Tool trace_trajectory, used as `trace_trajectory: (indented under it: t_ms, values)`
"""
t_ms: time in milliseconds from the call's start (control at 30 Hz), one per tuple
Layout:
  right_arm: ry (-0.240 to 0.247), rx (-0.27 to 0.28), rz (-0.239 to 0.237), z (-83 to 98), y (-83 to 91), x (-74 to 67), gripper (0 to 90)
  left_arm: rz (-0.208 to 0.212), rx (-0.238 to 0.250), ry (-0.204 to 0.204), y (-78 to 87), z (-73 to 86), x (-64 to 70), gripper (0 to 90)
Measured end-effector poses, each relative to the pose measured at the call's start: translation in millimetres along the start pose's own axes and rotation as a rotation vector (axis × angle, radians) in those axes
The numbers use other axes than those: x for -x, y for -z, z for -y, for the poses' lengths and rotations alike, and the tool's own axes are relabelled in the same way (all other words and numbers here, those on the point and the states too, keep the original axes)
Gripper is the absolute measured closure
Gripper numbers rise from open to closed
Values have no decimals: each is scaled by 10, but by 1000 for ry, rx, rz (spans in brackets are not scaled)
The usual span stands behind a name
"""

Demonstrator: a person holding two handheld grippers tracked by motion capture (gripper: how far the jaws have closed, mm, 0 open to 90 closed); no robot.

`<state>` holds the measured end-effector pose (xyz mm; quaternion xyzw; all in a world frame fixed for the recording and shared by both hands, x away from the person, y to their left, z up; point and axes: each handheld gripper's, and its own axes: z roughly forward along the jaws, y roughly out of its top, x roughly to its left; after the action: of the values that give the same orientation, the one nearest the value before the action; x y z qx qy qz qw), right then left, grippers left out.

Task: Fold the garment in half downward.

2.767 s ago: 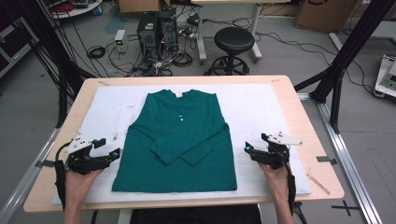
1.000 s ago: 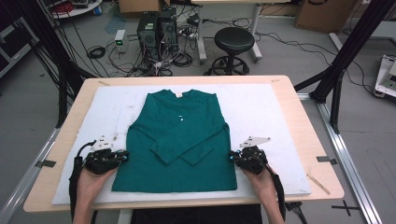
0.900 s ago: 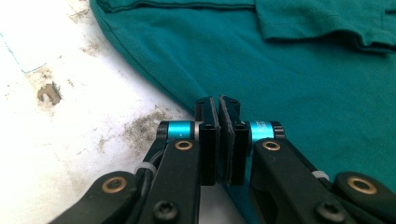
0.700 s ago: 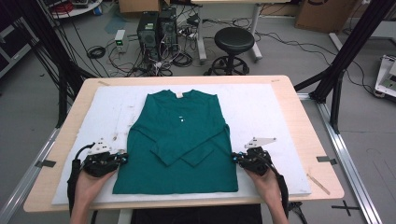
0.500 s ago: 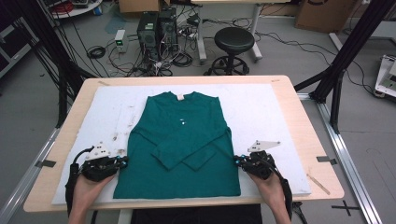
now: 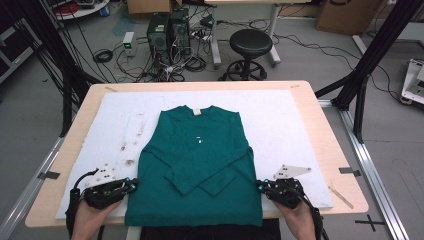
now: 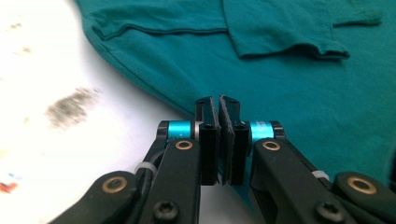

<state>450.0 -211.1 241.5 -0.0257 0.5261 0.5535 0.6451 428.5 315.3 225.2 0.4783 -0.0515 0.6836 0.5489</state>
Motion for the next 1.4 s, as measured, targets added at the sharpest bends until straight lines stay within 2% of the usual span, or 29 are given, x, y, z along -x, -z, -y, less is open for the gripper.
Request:
trace_trajectory:
  t_ms: [400,600,967,1033,1100,1133,1200,1233,1267,1300,1333,1367,1400]
  values:
    - [8,9,-16,217,190,-164,886,32,-12,-14,111,102,210,863]
    - [12,9,-21,274,248,-203,885,38,-26,-20,115,144,289,863]
    - [15,8,-23,311,265,-228,884,54,-34,-1,103,185,302,860]
    - [12,5,-35,314,254,-210,878,58,-36,5,94,189,291,858]
    - [12,9,-39,313,254,-201,869,60,-32,3,90,188,292,814]
    - [7,20,-44,312,259,-186,770,65,-10,7,101,175,290,757]
    - [-4,36,-48,305,273,-168,685,63,15,13,111,150,287,651]
    - [-4,36,-48,305,273,-168,685,63,15,13,111,150,287,602]
    - [-9,47,-47,299,282,-158,627,65,26,17,111,131,279,602]
    - [-15,61,-48,288,295,-143,573,63,33,16,108,119,271,560]
    - [-20,75,-46,271,303,-129,494,44,50,25,101,85,246,505]
    - [-20,75,-46,271,303,-129,494,44,50,25,101,85,246,483]
    - [-34,85,-30,242,304,-97,407,29,66,33,90,49,213,456]
